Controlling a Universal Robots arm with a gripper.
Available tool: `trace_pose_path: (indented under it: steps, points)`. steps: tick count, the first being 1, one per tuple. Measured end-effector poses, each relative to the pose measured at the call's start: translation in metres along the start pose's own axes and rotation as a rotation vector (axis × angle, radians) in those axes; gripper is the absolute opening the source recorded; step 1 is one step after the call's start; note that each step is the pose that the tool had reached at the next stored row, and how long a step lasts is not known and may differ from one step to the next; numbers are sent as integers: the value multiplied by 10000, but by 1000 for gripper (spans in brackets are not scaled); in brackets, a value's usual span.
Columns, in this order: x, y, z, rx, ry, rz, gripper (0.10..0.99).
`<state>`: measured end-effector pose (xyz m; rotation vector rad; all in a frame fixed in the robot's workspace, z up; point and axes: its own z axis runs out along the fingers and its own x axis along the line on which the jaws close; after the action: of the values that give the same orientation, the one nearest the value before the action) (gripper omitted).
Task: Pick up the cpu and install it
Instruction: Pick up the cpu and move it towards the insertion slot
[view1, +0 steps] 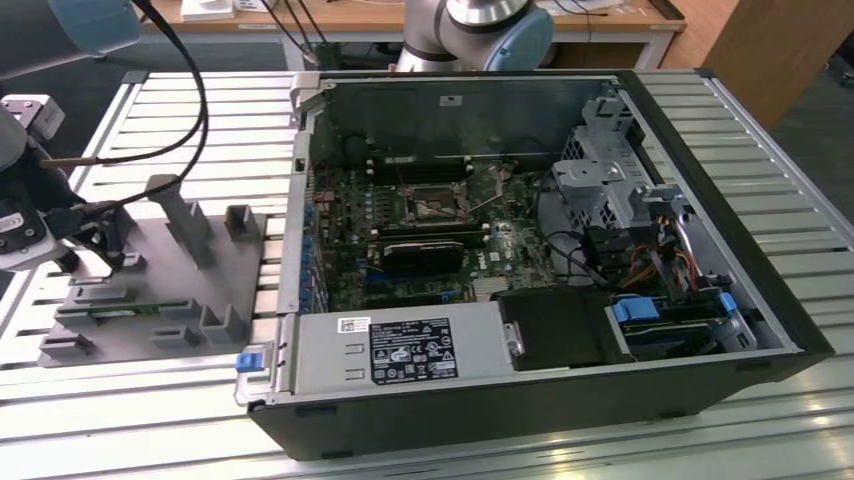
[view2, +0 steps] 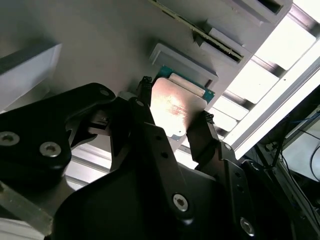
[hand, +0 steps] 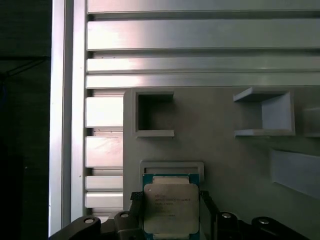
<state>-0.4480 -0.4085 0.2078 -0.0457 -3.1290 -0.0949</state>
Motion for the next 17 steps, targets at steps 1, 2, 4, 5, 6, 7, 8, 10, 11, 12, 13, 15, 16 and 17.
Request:
trace_pose_path:
  steps: [1, 2, 4, 5, 6, 7, 8, 10, 11, 12, 13, 15, 16, 17]
  points:
    - [0, 0, -7, 0, -1, 0, 533]
    - [0, 1, -13, -1, -2, 0, 533]
    - [0, 1, -18, -2, -3, 0, 533]
    - [0, 1, -22, -1, -2, 0, 533]
    - [0, 1, -25, -1, -1, 0, 533]
    - [0, 2, -27, -1, -1, 0, 533]
    - [0, 2, -29, -1, -2, 0, 533]
    - [0, 2, -33, -1, -2, -1, 533]
    - [1, 2, -40, 1, 1, -1, 533]
    - [1, 3, -45, 0, 1, -1, 533]
    - [1, 3, -51, 0, 0, 0, 533]
    - [1, 4, -66, -1, -1, 0, 533]
    - [1, 4, -73, 0, 0, 0, 533]
    - [1, 5, -78, -1, -2, 0, 533]
